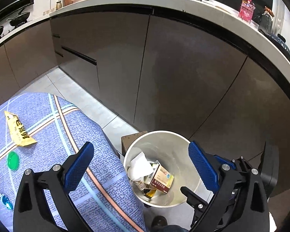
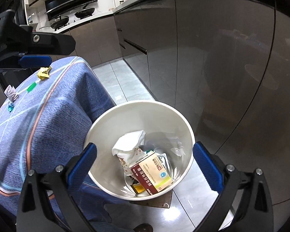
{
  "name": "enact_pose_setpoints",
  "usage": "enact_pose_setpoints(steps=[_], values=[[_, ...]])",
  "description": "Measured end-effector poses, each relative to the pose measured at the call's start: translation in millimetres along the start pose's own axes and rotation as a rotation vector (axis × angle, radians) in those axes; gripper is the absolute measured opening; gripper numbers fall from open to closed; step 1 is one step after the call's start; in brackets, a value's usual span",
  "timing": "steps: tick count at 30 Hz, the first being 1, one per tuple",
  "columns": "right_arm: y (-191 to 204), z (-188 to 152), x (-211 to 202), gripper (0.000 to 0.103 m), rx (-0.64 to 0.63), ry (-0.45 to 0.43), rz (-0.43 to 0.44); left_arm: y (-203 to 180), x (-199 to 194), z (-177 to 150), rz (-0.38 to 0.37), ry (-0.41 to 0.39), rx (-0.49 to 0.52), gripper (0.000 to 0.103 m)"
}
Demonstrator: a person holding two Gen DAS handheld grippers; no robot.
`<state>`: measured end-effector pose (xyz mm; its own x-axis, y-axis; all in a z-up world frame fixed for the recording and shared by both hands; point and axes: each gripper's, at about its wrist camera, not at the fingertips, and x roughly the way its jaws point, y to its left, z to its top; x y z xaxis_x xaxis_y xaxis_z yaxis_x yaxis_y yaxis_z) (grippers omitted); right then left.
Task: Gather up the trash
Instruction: 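Move both open grippers back over the table toward the receipt and tube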
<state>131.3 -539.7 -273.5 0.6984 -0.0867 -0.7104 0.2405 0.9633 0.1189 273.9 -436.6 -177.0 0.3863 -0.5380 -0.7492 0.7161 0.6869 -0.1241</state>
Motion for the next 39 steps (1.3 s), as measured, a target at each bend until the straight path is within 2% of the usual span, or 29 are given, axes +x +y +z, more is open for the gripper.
enact_pose_setpoints(steps=[9, 14, 20, 25, 31, 36, 39], values=[[22.1, 17.4, -38.2, 0.1, -0.039, -0.067, -0.002, 15.9, -47.5, -7.1, 0.028, -0.059, -0.033, 0.095], [42.5, 27.0, -67.2, 0.1, -0.055, -0.114, 0.007, 32.8, -89.2, -13.5, 0.068, -0.097, -0.077, 0.095], [69.4, 34.5, -101.6, 0.1, -0.053, -0.172, 0.046, 67.0, -141.5, -33.4, 0.132, -0.133, -0.147, 0.095], [104.7, 36.5, -121.1, 0.1, -0.104, -0.213, 0.076, 99.2, -180.9, -62.2, 0.187, -0.16, -0.207, 0.095], [149.8, 37.6, -122.1, 0.1, -0.17, -0.215, 0.118, 140.6, -210.9, -97.9, 0.253, -0.158, -0.289, 0.095], [182.6, 43.4, -109.8, 0.1, -0.153, -0.172, 0.227, 178.8, -228.9, -124.7, 0.307, -0.143, -0.339, 0.095], [206.3, 46.8, -102.6, 0.1, -0.187, -0.152, 0.277, 201.3, -237.3, -139.1, 0.325, -0.131, -0.367, 0.095]])
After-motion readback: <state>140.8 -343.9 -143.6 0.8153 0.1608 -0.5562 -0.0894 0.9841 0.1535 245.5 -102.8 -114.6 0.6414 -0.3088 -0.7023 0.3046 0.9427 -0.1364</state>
